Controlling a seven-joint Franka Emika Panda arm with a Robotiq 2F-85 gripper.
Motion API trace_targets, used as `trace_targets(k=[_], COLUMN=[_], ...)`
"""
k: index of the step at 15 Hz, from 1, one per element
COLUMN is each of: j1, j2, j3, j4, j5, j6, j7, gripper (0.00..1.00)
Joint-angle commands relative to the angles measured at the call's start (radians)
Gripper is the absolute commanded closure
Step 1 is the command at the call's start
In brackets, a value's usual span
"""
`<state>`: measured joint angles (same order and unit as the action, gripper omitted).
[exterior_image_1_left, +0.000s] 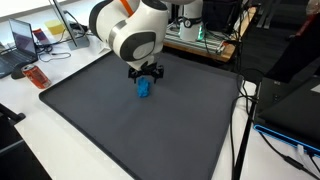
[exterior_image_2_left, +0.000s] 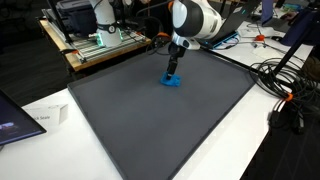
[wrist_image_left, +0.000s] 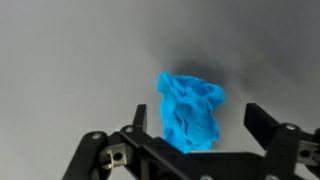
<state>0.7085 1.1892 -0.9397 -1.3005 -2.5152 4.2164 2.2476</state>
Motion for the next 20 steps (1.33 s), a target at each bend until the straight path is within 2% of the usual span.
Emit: trace_targets(k=[1, 7, 13, 18, 19, 20], j1=[0.056, 0.189, 0.336, 0.386, 0.423, 0.431], j2=[-0.071, -0.104, -0.044, -0.019, 0.014, 0.025], j3=[-0.018, -0.108, -0.221, -0.245, -0.333, -0.354], j4=[-0.082, -0.087, -0.092, -0.105, -0.16, -0.16], j5=[0.0, 0.001, 0.001, 0.001, 0.096, 0.13], j6=[0.004, 0.006, 0.011, 0.014, 0.018, 0.018], j7=[0.033, 0.153, 0.377, 0.532, 0.471, 0.471], gripper=[0.0, 0.0, 0.0, 0.0, 0.0, 0.0])
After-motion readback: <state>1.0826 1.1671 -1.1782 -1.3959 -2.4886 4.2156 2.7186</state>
